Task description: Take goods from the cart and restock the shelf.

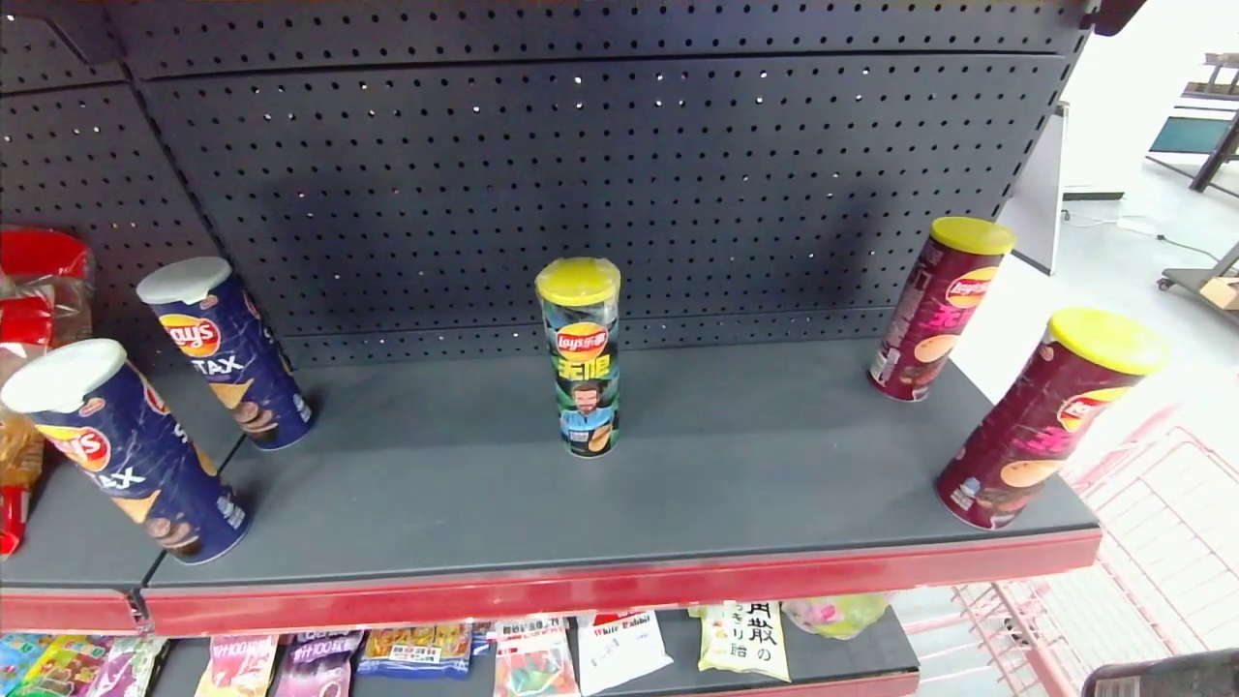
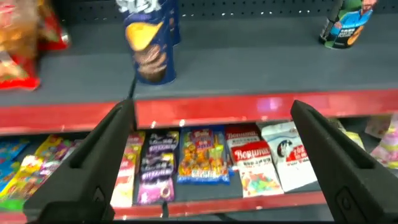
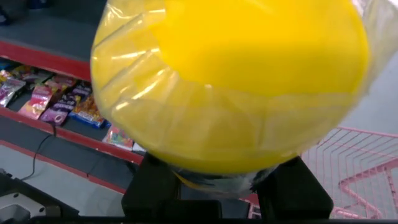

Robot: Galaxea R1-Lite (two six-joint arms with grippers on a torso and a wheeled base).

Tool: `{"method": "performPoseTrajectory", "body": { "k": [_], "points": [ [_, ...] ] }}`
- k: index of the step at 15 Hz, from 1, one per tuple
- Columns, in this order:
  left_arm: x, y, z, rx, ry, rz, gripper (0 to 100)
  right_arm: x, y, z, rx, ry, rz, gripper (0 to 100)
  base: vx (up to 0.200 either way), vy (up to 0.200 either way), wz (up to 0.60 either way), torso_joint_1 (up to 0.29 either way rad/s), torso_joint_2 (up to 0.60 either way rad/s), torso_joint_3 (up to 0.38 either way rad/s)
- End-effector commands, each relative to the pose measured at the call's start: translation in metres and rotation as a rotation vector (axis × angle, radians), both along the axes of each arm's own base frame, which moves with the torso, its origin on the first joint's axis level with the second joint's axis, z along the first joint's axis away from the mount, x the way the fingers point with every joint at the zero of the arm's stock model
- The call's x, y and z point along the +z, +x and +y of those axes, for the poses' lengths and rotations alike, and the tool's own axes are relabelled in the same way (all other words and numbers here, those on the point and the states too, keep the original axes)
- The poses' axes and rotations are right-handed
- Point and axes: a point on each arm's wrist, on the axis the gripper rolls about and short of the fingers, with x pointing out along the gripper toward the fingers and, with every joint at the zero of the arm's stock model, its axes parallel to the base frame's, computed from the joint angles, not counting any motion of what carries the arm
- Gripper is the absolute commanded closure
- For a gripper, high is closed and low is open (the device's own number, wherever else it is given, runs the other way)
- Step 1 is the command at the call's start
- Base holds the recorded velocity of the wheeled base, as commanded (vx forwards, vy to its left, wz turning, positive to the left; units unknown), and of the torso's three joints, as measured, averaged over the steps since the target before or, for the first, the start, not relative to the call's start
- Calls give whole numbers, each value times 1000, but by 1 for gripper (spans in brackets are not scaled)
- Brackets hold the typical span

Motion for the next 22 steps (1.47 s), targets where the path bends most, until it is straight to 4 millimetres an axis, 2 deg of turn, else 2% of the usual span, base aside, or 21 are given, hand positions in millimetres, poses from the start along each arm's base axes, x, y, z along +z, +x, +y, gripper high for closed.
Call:
{"method": "performPoseTrajectory", "body": {
  "k": [1, 7, 12, 13, 14, 16, 17, 18, 20, 22],
  "points": [
    [0, 0, 0, 3, 0, 2, 0, 3, 10, 2, 5, -9, 43, 100, 0, 0, 0, 0, 0, 0],
    [0, 0, 0, 1, -2, 2, 0, 4, 13, 4, 141, -5, 51, 100, 0, 0, 0, 0, 0, 0],
    [3, 9, 0, -60, 54, 109, 0, 15, 28, 9, 212, -17, 110, 100, 0, 0, 0, 0, 0, 0],
    [7, 6, -1, -137, 57, 69, 0, 16, 30, 10, 239, -15, 116, 100, 0, 0, 0, 0, 0, 0],
    [44, 8, -1, -160, 52, 39, 0, 16, 30, 10, 253, -16, 121, 100, 0, 0, 0, 0, 0, 0],
    [121, 41, -5, -208, -33, 82, 0, 16, 34, 12, 254, -18, 141, 100, 0, 0, 0, 0, 0, 0],
    [138, 61, -9, -331, -19, 129, 0, 16, 36, 12, 255, -19, 149, 100, 0, 0, 0, 0, 0, 0],
    [141, 82, -15, -443, 3, 199, 0, 16, 38, 13, 254, -20, 156, 100, 0, 0, 0, 0, 0, 0],
    [135, 121, -29, -615, 61, 297, 0, 17, 40, 13, 254, -21, 161, 100, 0, 0, 0, 0, 0, 0],
    [126, 147, -49, -760, 94, 344, 0, 18, 41, 14, 252, -21, 164, 100, 0, 0, 0, 0, 0, 0]
  ]
}}
